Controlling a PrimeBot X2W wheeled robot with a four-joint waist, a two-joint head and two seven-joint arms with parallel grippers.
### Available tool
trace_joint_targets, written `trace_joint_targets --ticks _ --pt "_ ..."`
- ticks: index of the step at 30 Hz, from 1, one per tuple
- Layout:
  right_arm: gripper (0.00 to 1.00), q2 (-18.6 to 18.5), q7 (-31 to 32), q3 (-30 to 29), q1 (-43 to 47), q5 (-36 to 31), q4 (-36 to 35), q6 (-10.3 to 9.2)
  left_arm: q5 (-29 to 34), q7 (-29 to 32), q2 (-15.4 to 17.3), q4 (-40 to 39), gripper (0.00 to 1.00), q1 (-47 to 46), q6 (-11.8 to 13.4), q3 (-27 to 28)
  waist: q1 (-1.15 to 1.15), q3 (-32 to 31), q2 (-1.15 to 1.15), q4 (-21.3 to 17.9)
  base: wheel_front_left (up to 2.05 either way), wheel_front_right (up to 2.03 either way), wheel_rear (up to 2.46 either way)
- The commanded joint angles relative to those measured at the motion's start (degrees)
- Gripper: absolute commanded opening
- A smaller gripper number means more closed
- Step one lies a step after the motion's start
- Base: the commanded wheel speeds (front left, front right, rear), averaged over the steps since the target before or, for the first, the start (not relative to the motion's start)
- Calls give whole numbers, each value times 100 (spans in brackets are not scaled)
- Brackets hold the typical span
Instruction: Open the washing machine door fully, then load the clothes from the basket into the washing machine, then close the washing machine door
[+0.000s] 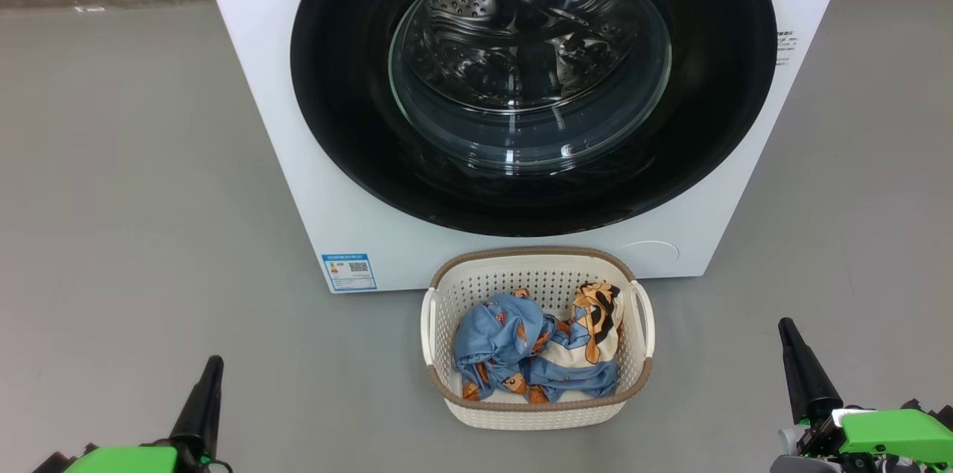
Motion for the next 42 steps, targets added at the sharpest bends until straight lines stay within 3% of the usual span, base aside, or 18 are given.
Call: trace_joint_targets --ticks 1,42 --pt "0 -26 42 132 -238 -64 -142 9 80 33 75 -105 0 -254 -17 192 0 0 0 0 0 0 0" --pt "0 -26 42 132 -238 -64 -142 9 80 33 75 -105 0 -254 -17 192 0 0 0 0 0 0 0"
